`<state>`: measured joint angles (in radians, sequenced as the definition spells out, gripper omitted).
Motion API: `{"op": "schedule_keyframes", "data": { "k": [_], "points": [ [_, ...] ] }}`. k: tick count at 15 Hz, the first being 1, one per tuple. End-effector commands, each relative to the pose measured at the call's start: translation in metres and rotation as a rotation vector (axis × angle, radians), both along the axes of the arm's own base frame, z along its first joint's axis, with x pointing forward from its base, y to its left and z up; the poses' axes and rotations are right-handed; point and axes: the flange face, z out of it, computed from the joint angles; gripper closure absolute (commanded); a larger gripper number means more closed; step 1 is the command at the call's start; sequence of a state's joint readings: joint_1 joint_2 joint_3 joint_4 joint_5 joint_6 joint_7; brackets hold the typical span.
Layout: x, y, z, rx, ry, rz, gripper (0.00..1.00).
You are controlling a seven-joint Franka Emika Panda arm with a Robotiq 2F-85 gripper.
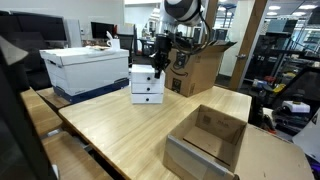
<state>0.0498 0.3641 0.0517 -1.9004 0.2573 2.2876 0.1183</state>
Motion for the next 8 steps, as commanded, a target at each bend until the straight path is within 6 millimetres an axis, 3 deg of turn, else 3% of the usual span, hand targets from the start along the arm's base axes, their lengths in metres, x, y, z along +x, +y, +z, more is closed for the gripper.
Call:
{"op": "schedule_keyframes", "data": {
  "k": [1, 8],
  "points": [
    [0.009, -0.007, -0.001, -0.068, -0.042, -0.033, 0.98],
    [0.004, -0.022, 0.006, -0.213, -0.068, -0.048, 0.98]
  ]
}}
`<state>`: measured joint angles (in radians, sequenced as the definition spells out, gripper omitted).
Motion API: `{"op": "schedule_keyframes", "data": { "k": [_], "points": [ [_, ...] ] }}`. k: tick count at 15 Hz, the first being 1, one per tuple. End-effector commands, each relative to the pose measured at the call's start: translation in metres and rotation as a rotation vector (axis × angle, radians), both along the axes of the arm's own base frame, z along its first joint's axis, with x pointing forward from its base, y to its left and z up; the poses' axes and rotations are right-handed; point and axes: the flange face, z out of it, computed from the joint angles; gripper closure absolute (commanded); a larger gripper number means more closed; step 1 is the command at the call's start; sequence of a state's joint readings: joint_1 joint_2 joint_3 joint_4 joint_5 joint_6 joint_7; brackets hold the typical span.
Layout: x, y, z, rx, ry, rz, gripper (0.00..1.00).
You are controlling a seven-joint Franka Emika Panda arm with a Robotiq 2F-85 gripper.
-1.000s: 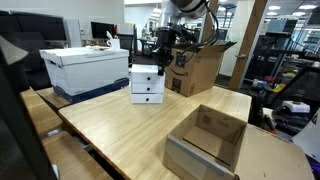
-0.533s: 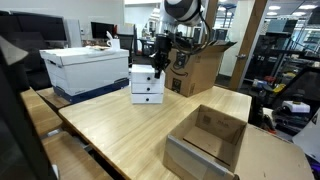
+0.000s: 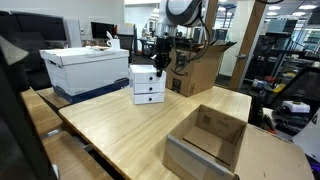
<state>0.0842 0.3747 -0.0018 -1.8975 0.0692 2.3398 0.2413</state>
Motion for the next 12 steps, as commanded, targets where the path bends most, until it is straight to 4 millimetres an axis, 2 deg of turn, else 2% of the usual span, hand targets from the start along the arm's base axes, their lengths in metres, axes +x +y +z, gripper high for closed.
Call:
{"op": "schedule_keyframes", "data": {
  "k": [1, 7, 12],
  "points": [
    [-0.003, -0.01, 0.007, -0.063, -0.03, -0.023, 0.98],
    [0.001, -0.026, 0.01, -0.117, -0.064, 0.027, 0.98],
    [0.005, -0.029, 0.01, -0.13, -0.087, 0.059, 0.98]
  ]
}}
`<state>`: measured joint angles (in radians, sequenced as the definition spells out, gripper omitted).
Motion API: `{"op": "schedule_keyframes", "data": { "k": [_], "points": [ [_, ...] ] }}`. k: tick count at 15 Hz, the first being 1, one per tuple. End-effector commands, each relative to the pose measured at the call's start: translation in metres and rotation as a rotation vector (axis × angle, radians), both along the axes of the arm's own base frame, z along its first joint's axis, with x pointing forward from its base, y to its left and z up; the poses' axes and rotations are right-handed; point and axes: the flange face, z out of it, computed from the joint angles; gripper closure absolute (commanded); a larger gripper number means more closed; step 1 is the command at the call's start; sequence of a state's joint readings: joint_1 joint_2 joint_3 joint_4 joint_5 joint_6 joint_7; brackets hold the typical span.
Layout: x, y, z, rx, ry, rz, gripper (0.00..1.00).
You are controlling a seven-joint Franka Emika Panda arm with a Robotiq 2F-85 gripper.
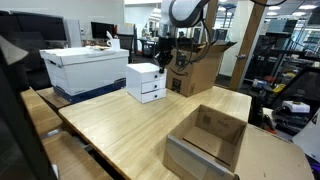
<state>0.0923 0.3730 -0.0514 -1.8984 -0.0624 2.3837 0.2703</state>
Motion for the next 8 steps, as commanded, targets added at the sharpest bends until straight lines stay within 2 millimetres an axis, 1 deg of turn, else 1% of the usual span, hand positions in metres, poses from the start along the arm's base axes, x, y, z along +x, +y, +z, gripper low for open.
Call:
{"op": "schedule_keyframes", "data": {
  "k": [1, 3, 4, 5, 7, 8],
  "points": [
    [-0.001, -0.003, 0.005, -0.018, -0.033, 0.049, 0.98],
    [-0.001, -0.001, 0.008, 0.006, -0.016, 0.054, 0.98],
    [-0.002, 0.001, 0.011, 0.022, -0.005, 0.063, 0.95],
    [-0.003, 0.002, 0.014, 0.03, 0.005, 0.063, 0.71],
    [-0.005, 0.003, 0.027, 0.019, -0.004, 0.057, 0.69],
    [-0.004, 0.004, 0.034, 0.018, -0.018, 0.058, 0.64]
  ]
}}
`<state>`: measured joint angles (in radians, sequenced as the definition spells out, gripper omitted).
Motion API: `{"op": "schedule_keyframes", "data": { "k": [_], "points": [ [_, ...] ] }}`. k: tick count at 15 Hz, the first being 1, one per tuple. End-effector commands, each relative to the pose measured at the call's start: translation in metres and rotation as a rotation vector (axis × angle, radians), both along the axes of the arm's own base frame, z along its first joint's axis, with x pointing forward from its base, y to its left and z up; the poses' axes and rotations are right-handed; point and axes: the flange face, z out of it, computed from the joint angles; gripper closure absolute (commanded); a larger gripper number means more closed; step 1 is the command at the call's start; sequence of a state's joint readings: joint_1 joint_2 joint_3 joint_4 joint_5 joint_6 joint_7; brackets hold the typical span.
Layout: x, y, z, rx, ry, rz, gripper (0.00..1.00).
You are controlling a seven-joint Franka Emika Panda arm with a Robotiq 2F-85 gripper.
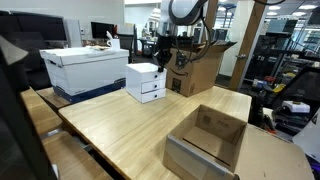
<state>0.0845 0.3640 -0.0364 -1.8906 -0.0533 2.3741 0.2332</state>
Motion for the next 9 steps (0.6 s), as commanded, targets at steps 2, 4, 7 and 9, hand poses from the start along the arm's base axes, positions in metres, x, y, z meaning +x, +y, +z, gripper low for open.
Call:
{"op": "schedule_keyframes", "data": {
  "k": [2, 4, 7, 9],
  "points": [
    [-0.003, 0.008, 0.041, 0.012, -0.048, 0.029, 0.55],
    [0.006, 0.014, 0.055, 0.016, -0.105, 0.029, 0.42],
    [0.027, 0.024, 0.064, 0.033, -0.193, 0.037, 0.25],
    [0.04, 0.033, 0.064, 0.048, -0.244, 0.042, 0.13]
  ]
}}
